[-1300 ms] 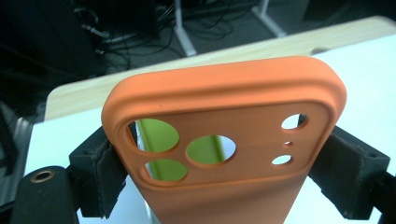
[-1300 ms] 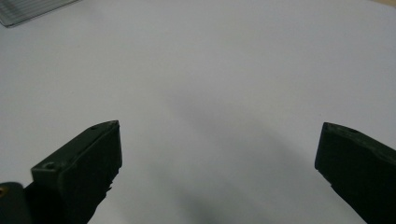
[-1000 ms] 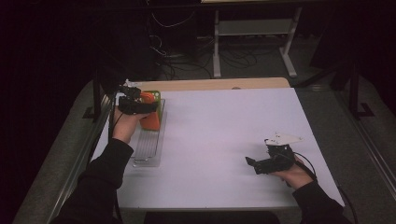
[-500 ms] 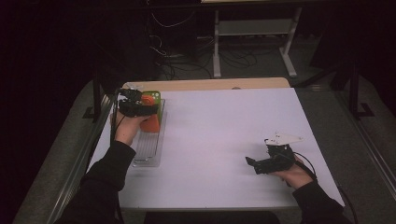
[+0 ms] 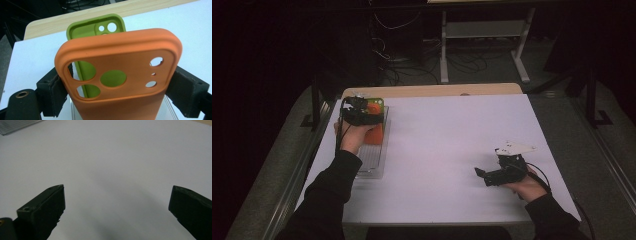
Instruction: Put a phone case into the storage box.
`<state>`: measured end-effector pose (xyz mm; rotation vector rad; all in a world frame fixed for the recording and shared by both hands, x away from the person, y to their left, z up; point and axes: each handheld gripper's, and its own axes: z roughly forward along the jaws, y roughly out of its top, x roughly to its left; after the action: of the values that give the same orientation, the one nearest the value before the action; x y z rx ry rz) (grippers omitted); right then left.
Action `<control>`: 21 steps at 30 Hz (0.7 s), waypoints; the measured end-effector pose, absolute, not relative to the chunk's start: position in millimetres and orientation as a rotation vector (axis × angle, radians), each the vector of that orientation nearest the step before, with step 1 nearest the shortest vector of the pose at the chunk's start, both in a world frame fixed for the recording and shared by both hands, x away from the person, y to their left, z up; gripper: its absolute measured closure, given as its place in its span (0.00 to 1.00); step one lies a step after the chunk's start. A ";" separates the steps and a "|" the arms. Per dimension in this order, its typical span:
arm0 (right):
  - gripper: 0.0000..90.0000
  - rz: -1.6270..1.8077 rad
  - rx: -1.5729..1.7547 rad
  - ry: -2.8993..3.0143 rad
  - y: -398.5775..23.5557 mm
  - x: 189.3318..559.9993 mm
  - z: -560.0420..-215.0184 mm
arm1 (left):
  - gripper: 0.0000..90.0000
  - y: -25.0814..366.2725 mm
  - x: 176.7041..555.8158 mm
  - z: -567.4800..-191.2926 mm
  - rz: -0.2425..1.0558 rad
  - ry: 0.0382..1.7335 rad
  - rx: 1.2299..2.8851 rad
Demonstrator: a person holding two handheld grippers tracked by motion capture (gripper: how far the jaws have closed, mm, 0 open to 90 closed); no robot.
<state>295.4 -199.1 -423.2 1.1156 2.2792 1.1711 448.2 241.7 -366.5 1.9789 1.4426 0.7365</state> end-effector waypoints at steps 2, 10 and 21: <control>0.00 1.170 1.119 2.281 -198.8 295.3 -423.4 | 0.15 241.5 451.7 -368.6 0.739 1.440 1.972; 0.00 1.169 1.111 2.284 -198.2 294.9 -423.6 | 0.14 242.0 468.0 -375.4 0.737 1.425 1.984; 0.00 1.165 1.110 2.287 -198.2 293.9 -423.9 | 0.13 247.3 483.9 -383.3 0.713 1.453 1.909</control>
<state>293.9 -198.2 -423.9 1.1102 2.2867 1.1648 483.9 247.3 -383.3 1.9094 1.4535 0.7128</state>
